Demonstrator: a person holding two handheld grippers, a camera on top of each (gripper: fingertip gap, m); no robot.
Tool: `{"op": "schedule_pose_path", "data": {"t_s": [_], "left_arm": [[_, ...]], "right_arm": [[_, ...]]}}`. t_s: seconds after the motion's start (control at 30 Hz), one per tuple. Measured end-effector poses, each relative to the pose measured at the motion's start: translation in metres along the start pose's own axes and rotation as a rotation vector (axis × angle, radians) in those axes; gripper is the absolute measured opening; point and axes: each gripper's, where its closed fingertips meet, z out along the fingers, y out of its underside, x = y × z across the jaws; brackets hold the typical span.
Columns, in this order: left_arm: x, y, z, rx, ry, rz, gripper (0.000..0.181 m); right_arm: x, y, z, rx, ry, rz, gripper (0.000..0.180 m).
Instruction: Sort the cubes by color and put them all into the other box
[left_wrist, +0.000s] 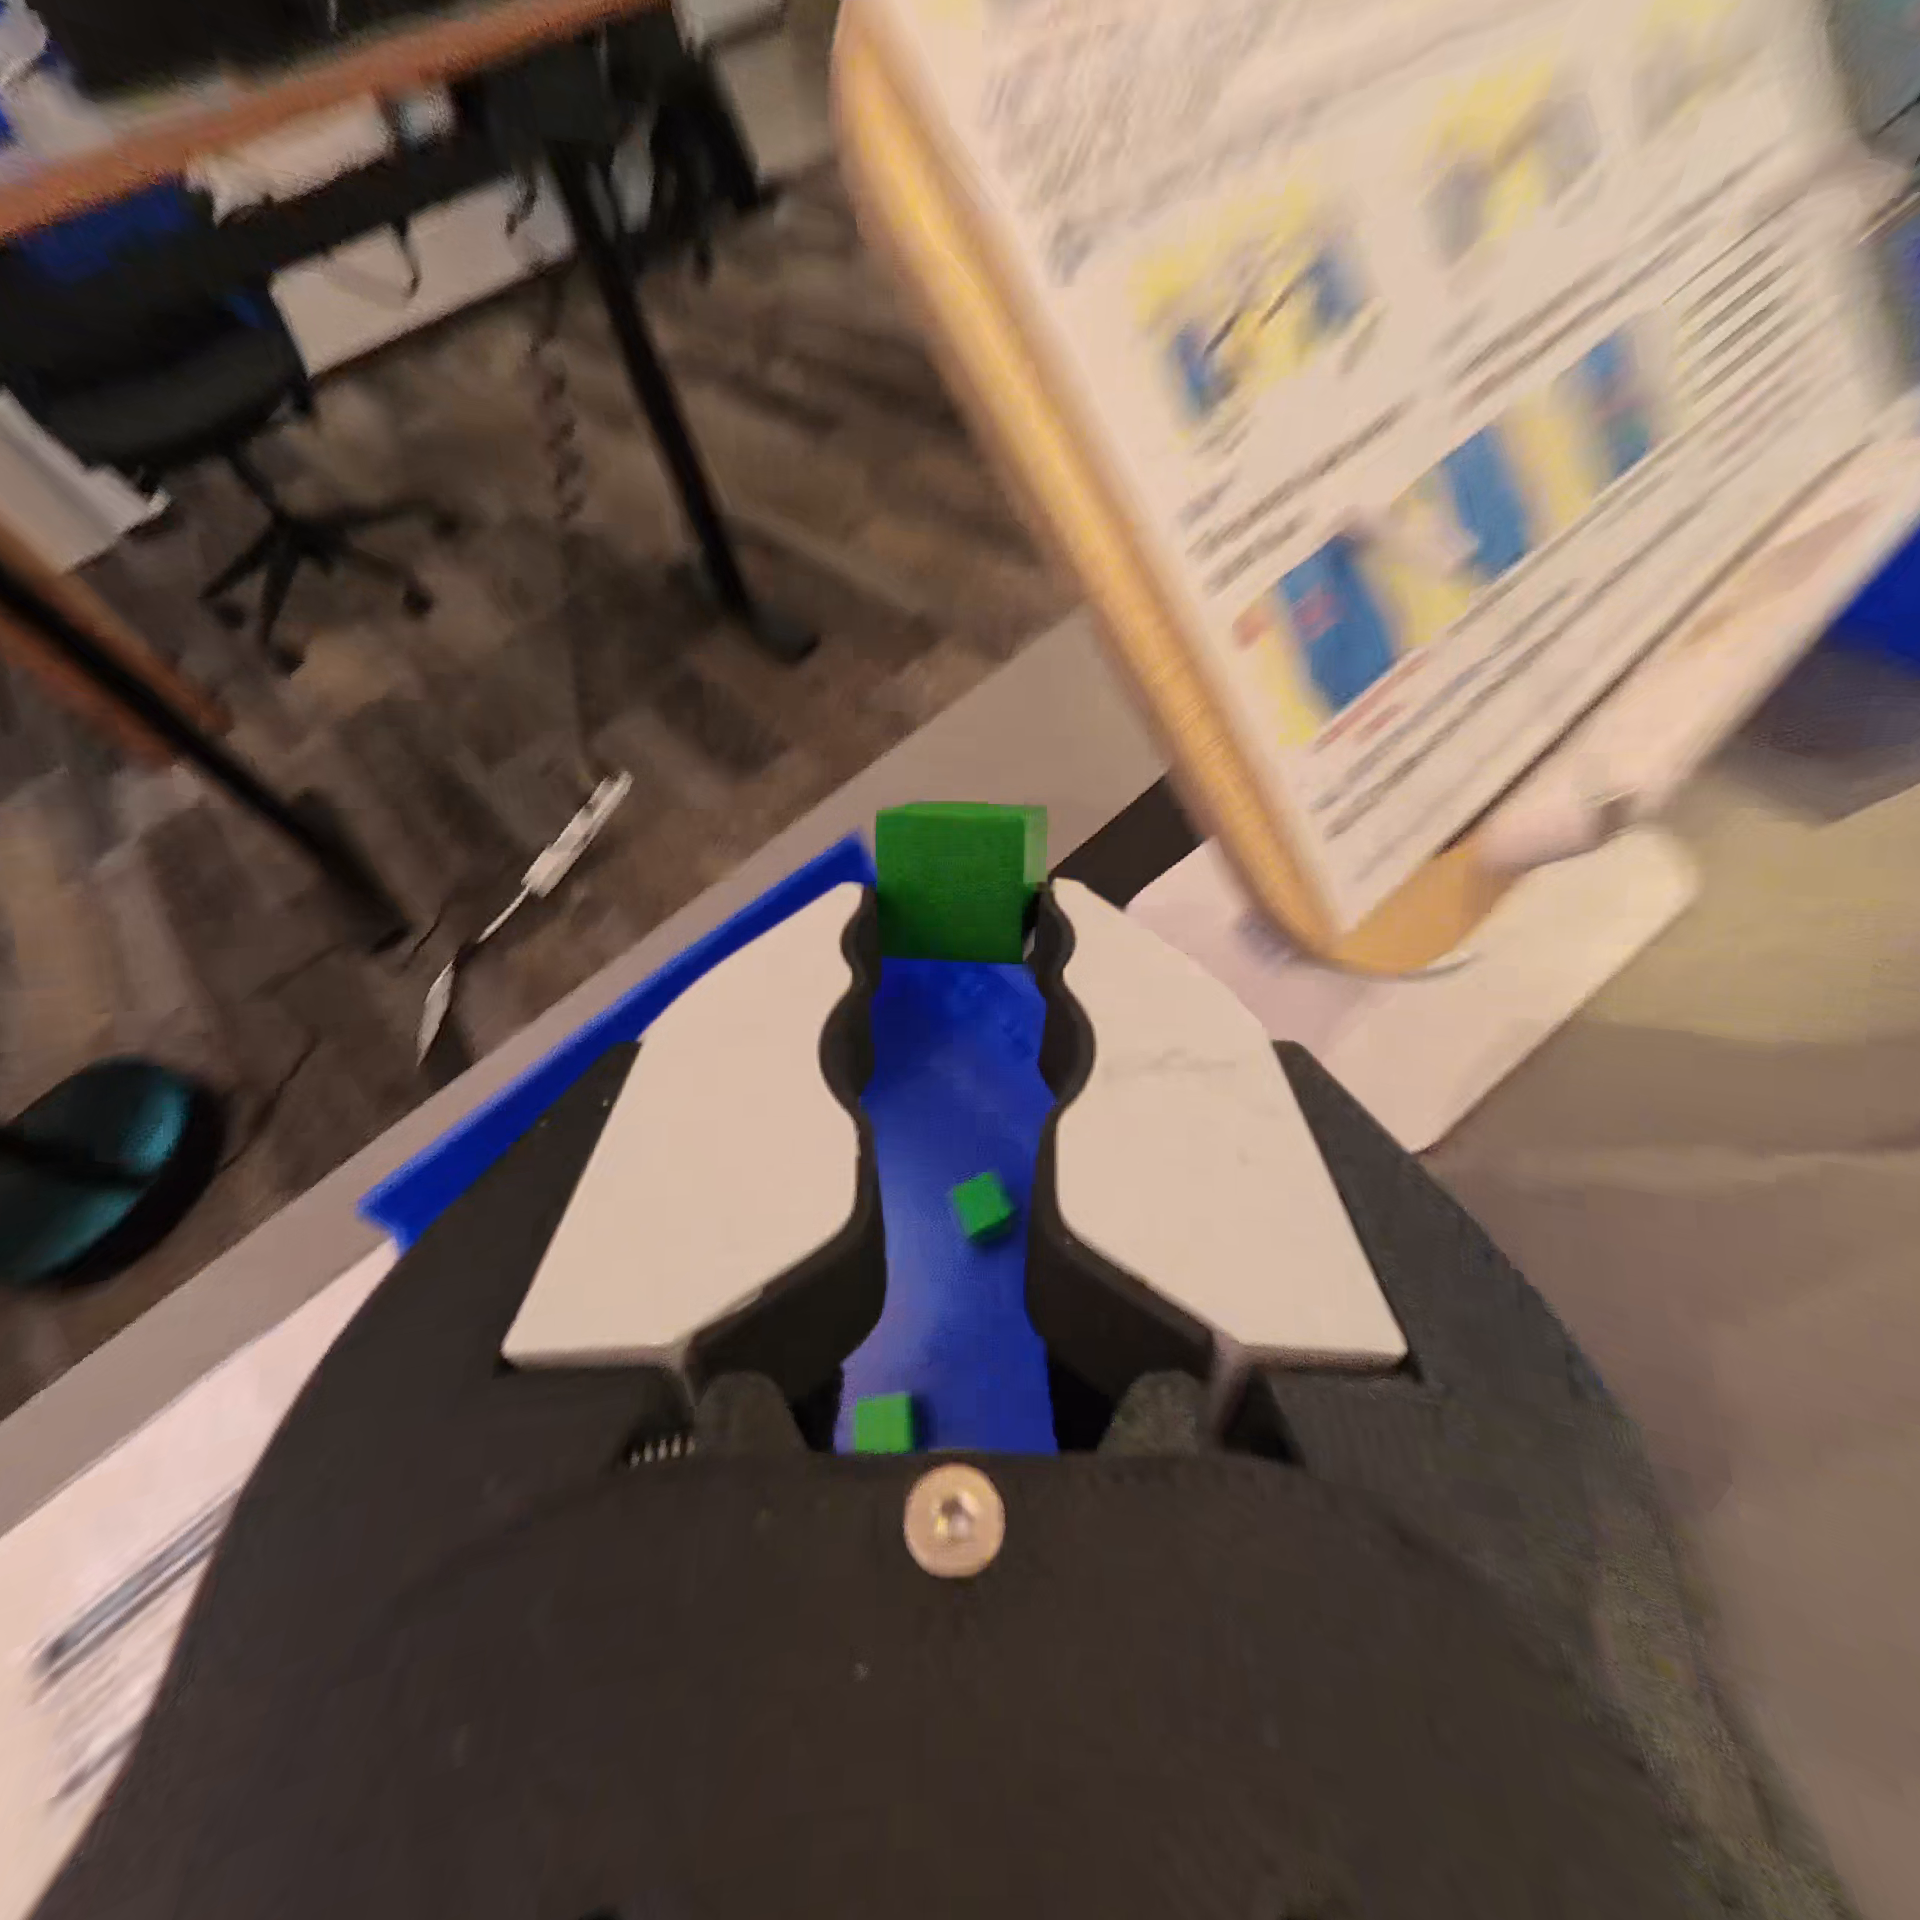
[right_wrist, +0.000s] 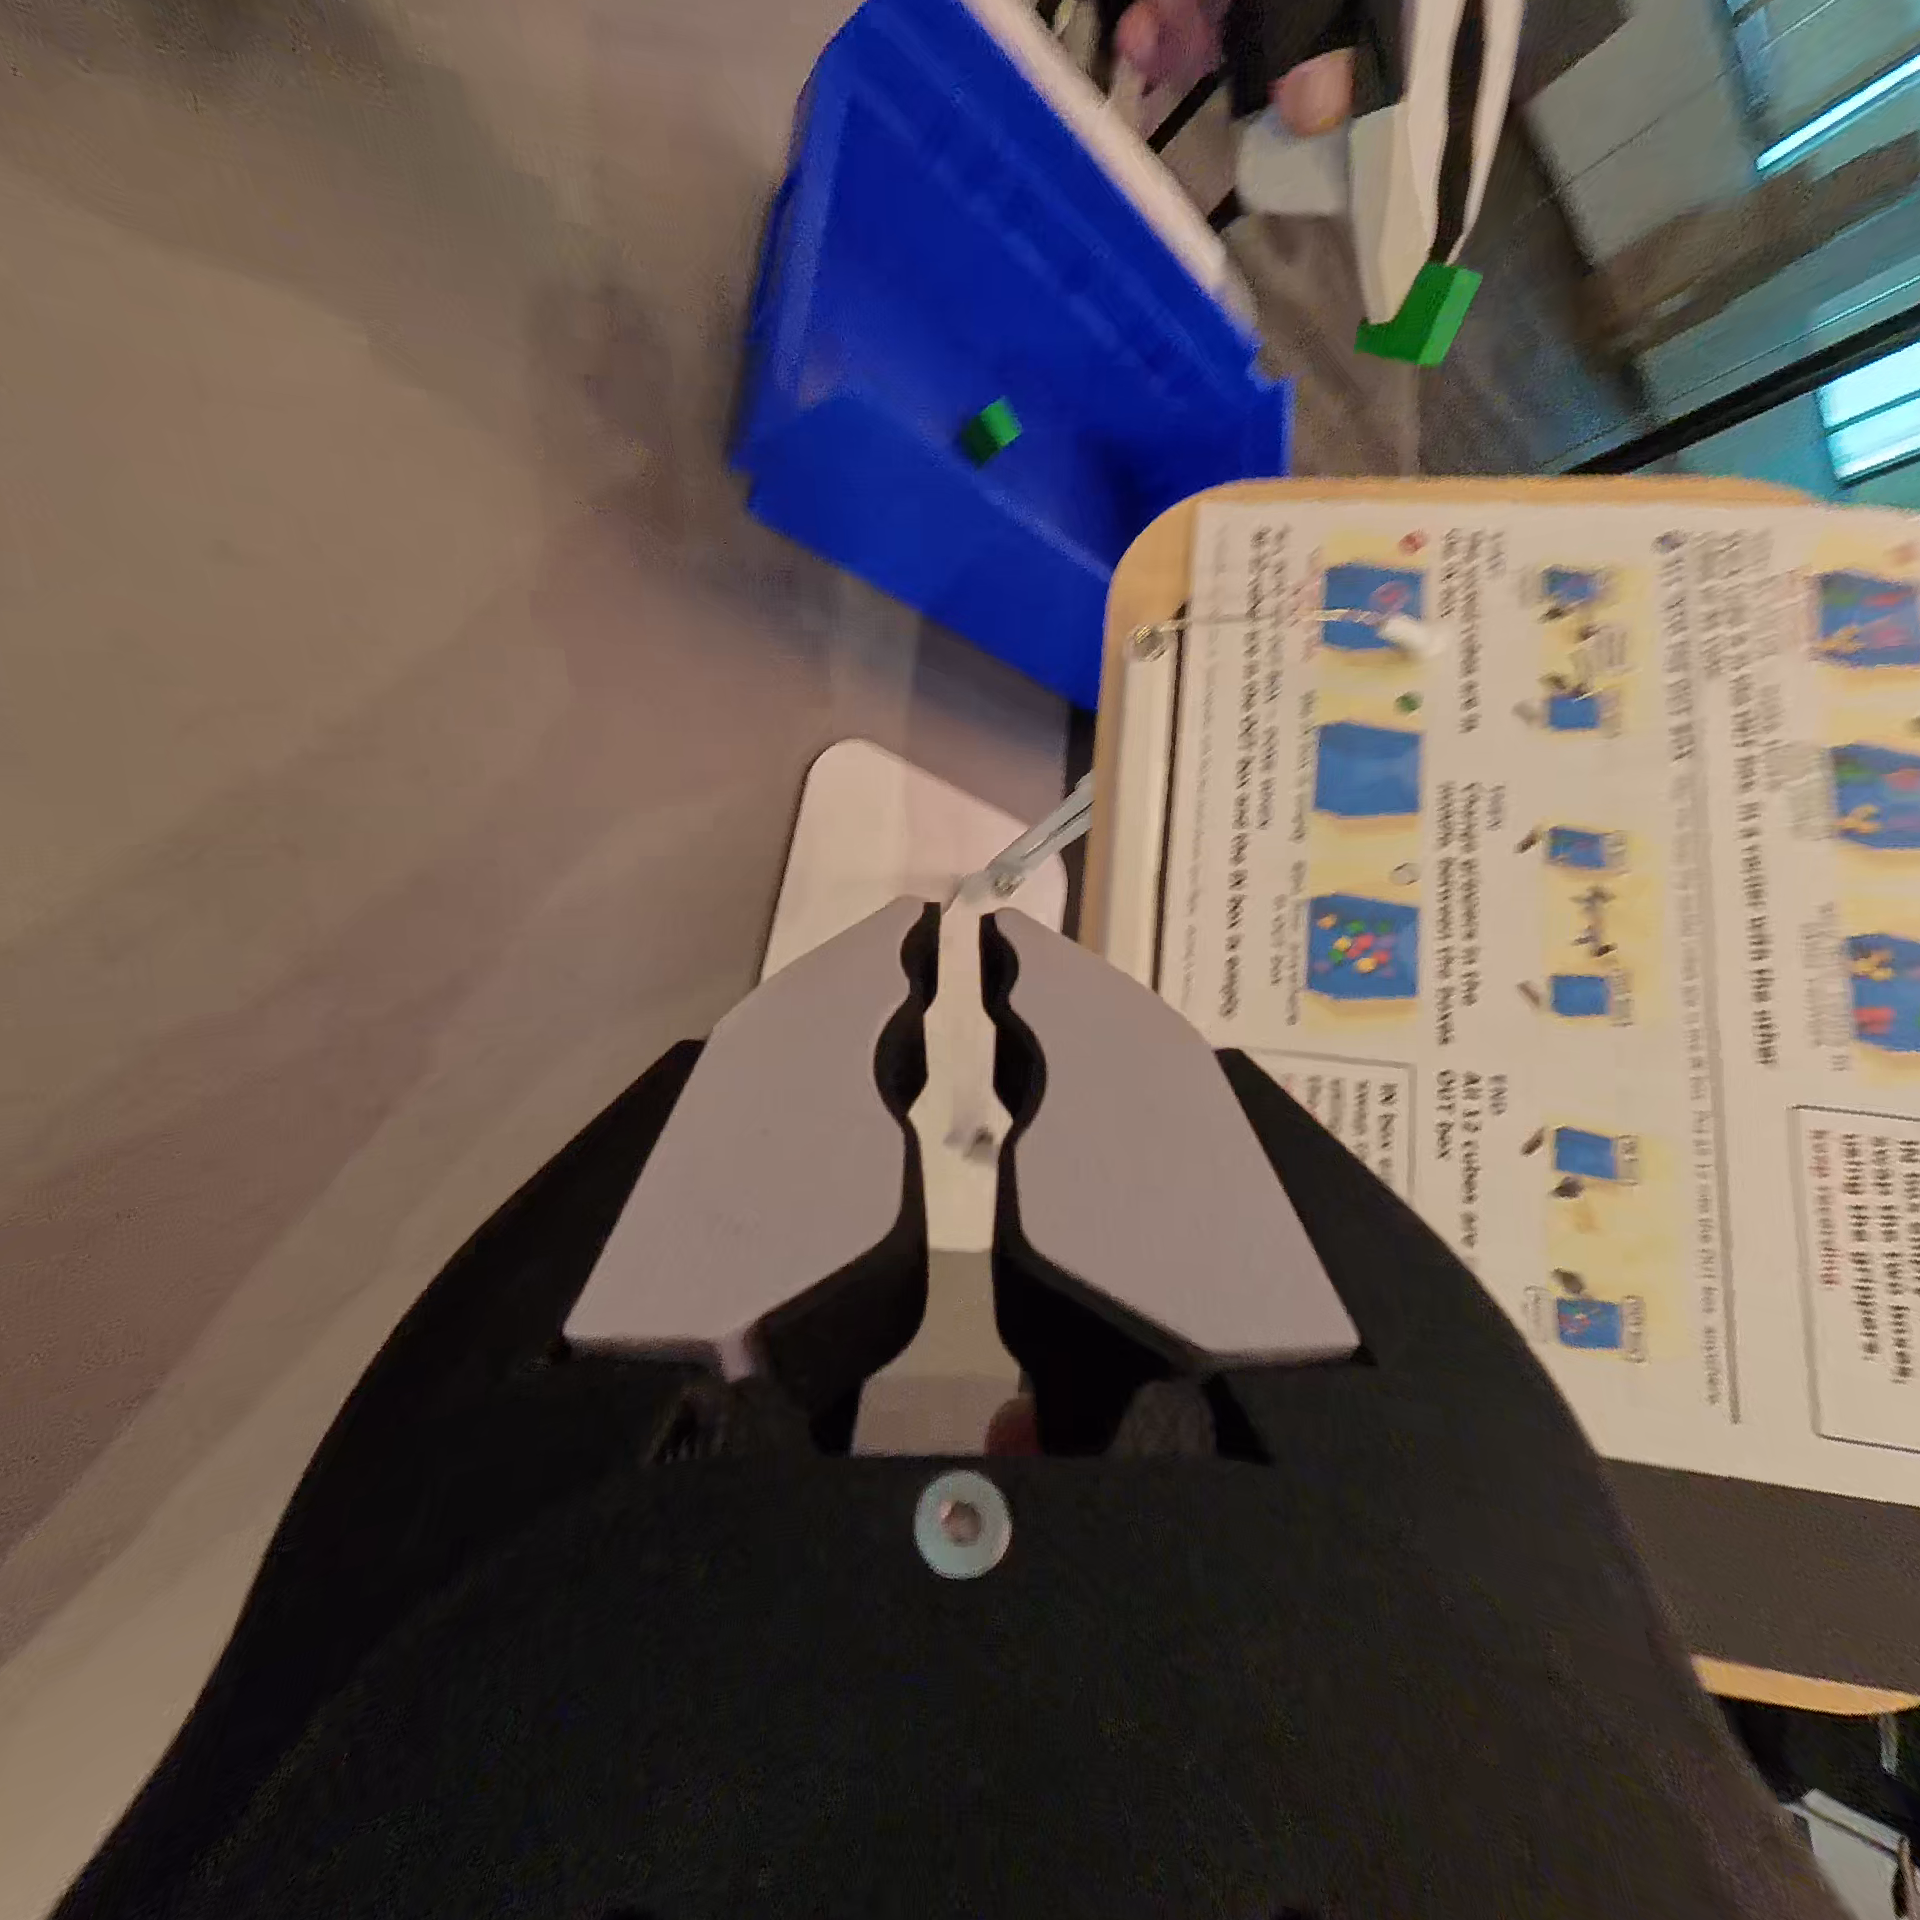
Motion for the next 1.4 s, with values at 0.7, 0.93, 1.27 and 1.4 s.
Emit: {"op": "schedule_pose_path", "data": {"t_s": [0.7, 0.93, 1.27, 1.4], "left_arm": [[0.245, -0.098, -0.023, 0.498, 1.004, -0.143, 0.027], [0.255, -0.092, -0.021, 0.460, 1.068, -0.144, 0.027], [0.267, -0.088, -0.026, 0.441, 1.150, -0.145, 0.027], [0.265, -0.095, -0.032, 0.483, 1.146, -0.158, 0.031]], "right_arm": [[0.043, -0.080, -0.025, 0.405, 0.716, -0.268, 0.045], [0.039, -0.077, -0.019, 0.355, 0.734, -0.344, 0.038], [0.035, -0.079, -0.019, 0.317, 0.720, -0.371, 0.027], [0.037, -0.081, -0.031, 0.342, 0.713, -0.332, 0.027]]}}
